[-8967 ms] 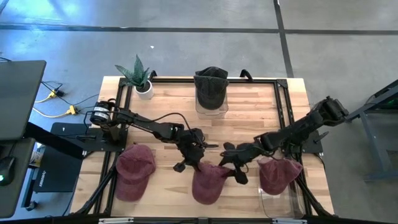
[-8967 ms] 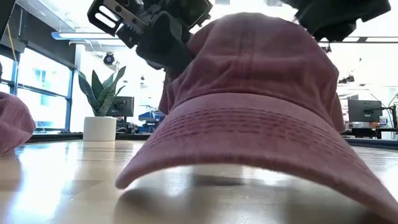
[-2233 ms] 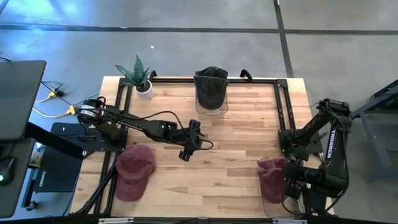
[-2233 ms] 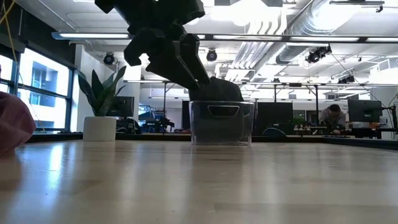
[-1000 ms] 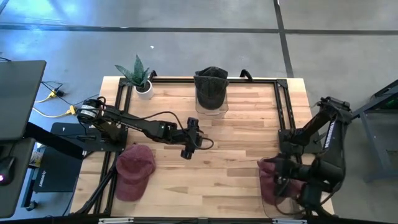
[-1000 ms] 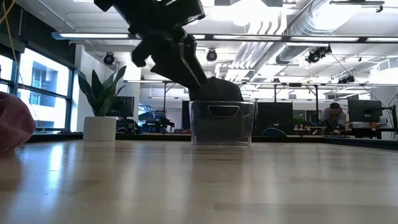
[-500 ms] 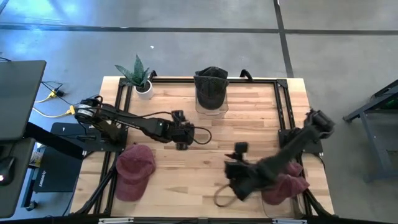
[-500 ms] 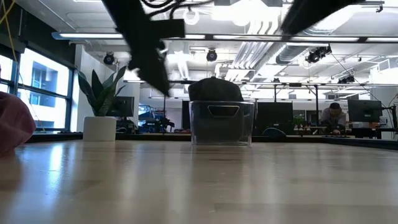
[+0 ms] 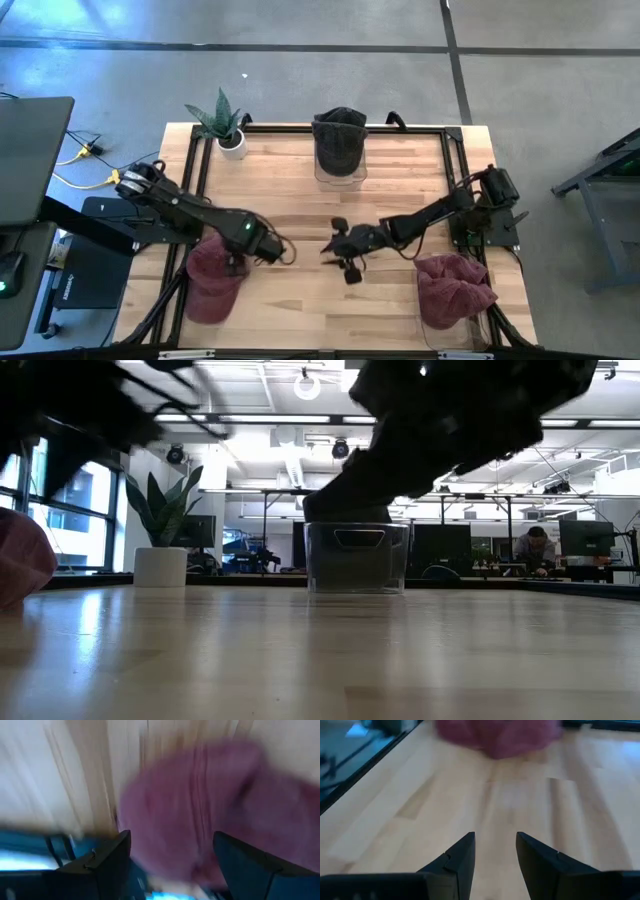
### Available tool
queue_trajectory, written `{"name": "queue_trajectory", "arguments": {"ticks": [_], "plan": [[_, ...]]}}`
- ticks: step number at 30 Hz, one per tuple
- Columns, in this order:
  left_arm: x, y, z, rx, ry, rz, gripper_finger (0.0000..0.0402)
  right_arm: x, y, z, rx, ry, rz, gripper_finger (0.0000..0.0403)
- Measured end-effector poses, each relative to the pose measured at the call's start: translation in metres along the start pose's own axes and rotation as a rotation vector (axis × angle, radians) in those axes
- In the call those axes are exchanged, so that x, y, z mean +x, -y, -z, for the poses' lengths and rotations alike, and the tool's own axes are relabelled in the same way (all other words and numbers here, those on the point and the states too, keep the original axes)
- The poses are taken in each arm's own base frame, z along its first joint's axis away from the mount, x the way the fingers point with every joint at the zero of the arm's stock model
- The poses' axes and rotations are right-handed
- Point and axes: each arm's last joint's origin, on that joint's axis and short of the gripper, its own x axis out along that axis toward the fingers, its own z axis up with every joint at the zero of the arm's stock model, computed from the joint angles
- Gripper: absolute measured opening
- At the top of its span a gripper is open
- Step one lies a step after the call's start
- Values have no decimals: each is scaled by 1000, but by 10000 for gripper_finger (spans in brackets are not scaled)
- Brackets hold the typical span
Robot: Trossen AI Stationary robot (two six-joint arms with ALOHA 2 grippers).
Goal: Pick & Place hat
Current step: Put the red cap into the bottom transparent bin
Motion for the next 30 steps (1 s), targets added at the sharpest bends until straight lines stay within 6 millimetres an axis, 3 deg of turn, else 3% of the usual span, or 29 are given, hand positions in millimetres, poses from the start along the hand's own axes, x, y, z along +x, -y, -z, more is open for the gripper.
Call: {"name": "queue_trajectory", "arguments": {"ticks": [4, 8, 17, 21, 26, 30], "plan": [[0, 11, 16, -105, -95, -3, 273, -4, 13, 11, 43, 8, 25, 138], [-1, 19, 32, -152, -96, 4, 273, -4, 12, 13, 18, 14, 2, 138], [31, 35, 66, -164, -74, -142, 273, -2, 10, 2, -122, 51, -55, 138], [54, 46, 70, -131, 8, -141, 273, -2, 11, -2, -135, 61, -52, 138], [77, 43, 70, -191, 97, -201, 272, -2, 11, -1, -143, 60, -52, 138], [89, 44, 65, -169, 180, -177, 240, -2, 11, -1, -117, 59, -53, 138]]}}
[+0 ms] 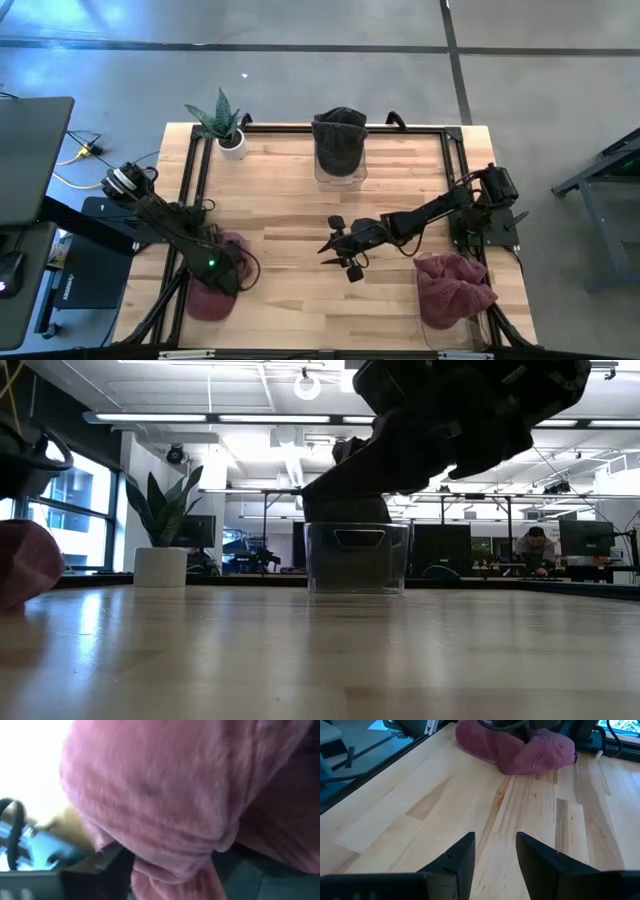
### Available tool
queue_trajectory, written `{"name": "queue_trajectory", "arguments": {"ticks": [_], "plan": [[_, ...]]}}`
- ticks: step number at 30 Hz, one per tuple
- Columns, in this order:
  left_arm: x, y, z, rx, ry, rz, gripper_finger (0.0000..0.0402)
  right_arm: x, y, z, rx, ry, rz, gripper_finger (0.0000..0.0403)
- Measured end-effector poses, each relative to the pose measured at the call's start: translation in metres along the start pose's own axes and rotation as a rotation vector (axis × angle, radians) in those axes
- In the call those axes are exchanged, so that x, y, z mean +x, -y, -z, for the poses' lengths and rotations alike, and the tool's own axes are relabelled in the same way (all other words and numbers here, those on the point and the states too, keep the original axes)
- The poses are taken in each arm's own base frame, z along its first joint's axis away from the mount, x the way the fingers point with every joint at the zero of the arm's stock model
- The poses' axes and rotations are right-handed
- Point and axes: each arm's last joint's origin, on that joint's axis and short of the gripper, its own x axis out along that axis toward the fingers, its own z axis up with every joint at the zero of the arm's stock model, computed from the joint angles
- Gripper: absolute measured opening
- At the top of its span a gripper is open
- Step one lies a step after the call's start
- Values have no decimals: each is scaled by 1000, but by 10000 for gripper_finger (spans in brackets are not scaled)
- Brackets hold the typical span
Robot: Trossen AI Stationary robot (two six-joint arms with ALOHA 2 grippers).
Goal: Pick & Place hat
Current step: Put the red cap into the bottom transparent bin
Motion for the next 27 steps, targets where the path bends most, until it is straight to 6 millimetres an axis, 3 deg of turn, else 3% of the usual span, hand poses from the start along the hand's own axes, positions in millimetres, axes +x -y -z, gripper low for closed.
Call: {"name": "queue_trajectory", "arguments": {"ticks": [3, 9, 13, 18, 24, 27], "plan": [[3, 3, -1, 35, 22, 30, 183, 0, 0, 0, 4, 0, -1, 138], [-7, 6, -7, 109, 123, 30, 21, -7, -1, -3, 67, -37, -4, 138], [-33, 1, -17, 123, 250, 56, 16, -30, 0, -20, 88, -71, 27, 138], [-85, -23, -36, 142, 435, 158, 5, -56, -3, -37, 106, -46, 46, 138], [-154, -74, -57, 116, 662, 253, 2, -65, -12, -26, 81, -60, 34, 138], [-170, -102, -68, 6, 719, 237, 1, -66, -11, -19, 78, -84, 108, 138]]}}
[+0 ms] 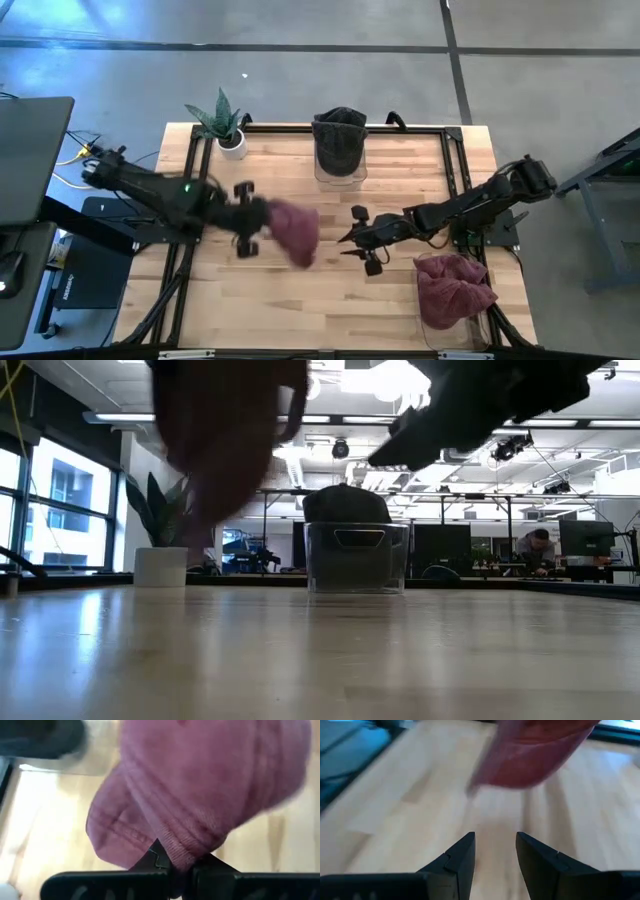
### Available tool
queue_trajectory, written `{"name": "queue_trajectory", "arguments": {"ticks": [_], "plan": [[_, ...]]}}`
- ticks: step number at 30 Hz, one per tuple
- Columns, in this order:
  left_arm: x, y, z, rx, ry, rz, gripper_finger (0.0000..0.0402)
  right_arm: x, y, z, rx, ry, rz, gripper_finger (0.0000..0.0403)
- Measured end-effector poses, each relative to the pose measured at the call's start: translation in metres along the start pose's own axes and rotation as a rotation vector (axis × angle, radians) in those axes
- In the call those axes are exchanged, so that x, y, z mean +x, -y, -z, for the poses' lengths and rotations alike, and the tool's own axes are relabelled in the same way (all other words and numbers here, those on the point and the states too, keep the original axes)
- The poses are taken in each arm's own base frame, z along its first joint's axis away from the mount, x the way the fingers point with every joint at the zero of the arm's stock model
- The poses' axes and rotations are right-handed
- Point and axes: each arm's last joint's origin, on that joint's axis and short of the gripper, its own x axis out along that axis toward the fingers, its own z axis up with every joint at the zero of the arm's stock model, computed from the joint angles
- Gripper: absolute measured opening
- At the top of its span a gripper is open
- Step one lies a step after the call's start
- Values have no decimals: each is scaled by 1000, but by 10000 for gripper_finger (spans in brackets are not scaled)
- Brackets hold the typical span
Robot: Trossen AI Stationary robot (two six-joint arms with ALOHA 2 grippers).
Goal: Pick & Place hat
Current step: Put the red cap into the bottom transparent bin
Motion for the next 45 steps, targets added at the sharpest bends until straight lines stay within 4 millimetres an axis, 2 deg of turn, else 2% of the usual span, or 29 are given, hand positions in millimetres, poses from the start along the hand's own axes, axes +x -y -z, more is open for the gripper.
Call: {"name": "queue_trajectory", "arguments": {"ticks": [3, 6, 9, 13, 18, 28, 31, 35, 39, 43, 45], "plan": [[8, -20, -7, -80, -48, 25, 1, 0, 2, 5, 21, -39, 88, 138], [28, -30, -7, -124, -131, 104, 1, -7, 3, 6, 29, -83, 179, 138], [51, -32, -6, -121, -178, 172, 1, -15, 1, 6, 19, -110, 248, 138], [74, -28, -12, -49, -161, 317, 0, -15, -8, 0, -65, -61, 189, 138], [87, -19, -22, 97, -86, 499, 0, -10, -18, -6, -179, 27, 81, 138], [85, -10, -38, 356, 149, 746, 0, -16, -21, -10, -122, 47, 55, 180], [85, -9, -37, 414, 164, 764, 0, -18, -21, -11, -97, 49, 52, 189], [111, -6, -33, 419, 135, 737, 3, -17, -21, -7, -74, 7, 37, 189], [137, -8, -34, 351, 81, 710, 36, -17, -22, -4, -67, -21, 26, 185], [165, -20, -29, 225, -37, 688, 103, -17, -22, -4, -65, -19, 4, 185], [173, -26, -26, 188, -106, 687, 143, -17, -22, -4, -65, -16, 4, 186]]}}
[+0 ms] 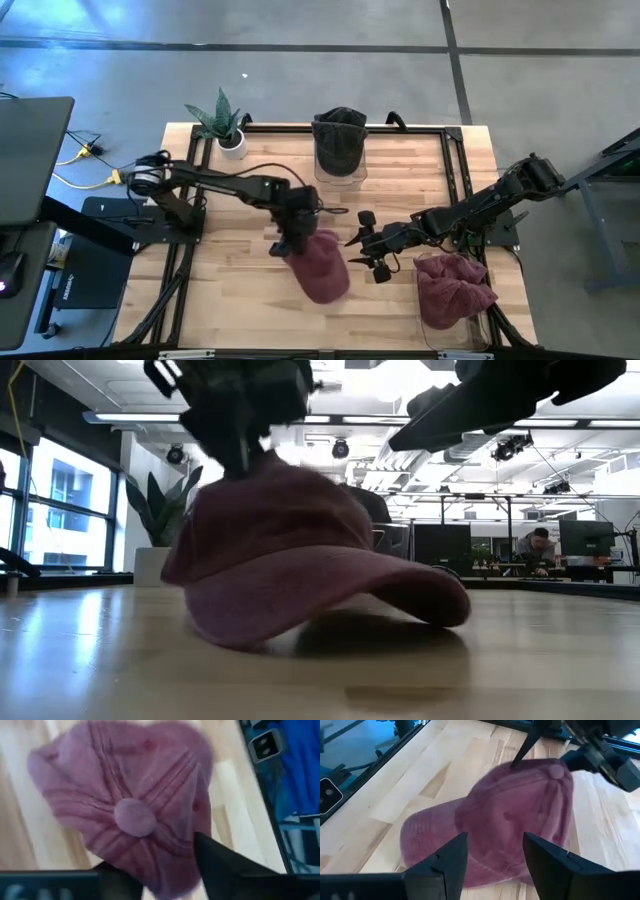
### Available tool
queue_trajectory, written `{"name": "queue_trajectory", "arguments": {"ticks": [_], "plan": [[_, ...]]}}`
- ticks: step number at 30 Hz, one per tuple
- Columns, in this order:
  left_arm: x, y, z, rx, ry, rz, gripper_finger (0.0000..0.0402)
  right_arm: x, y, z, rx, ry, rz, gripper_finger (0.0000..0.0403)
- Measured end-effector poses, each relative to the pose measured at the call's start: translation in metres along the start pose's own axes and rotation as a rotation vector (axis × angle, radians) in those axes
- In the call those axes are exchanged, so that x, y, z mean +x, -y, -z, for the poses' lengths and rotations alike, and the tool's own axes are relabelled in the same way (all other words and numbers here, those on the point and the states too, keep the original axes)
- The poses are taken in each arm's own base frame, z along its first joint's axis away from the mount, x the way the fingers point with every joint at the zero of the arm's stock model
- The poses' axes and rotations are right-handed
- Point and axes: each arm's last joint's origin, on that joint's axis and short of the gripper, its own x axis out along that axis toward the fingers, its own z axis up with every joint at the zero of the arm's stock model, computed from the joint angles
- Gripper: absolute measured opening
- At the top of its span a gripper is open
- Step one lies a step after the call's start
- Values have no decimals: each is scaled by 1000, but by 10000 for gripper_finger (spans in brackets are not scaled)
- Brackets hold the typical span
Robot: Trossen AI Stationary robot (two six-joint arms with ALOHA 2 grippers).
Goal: Pick & Place hat
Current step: Put the red cap into the bottom transparent bin
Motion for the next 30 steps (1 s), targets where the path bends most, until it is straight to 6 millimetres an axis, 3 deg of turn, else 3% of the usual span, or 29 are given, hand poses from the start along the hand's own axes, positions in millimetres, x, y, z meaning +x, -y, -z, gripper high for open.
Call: {"name": "queue_trajectory", "arguments": {"ticks": [4, 8, 18, 25, 30], "plan": [[-13, -4, 1, -128, -62, -22, 212, 0, 0, 0, 0, 2, 1, 182], [-15, -2, 7, -214, -147, -32, 248, 0, 0, 0, 0, 0, 2, 182], [30, 29, 47, -315, -286, -283, 255, 0, -1, 6, 22, -18, -11, 176], [50, 54, 72, -365, -117, -347, 255, 1, -1, 25, 33, 6, -16, 170], [60, 66, 90, -404, 71, -411, 255, 0, -3, 27, 40, 63, -64, 172]]}}
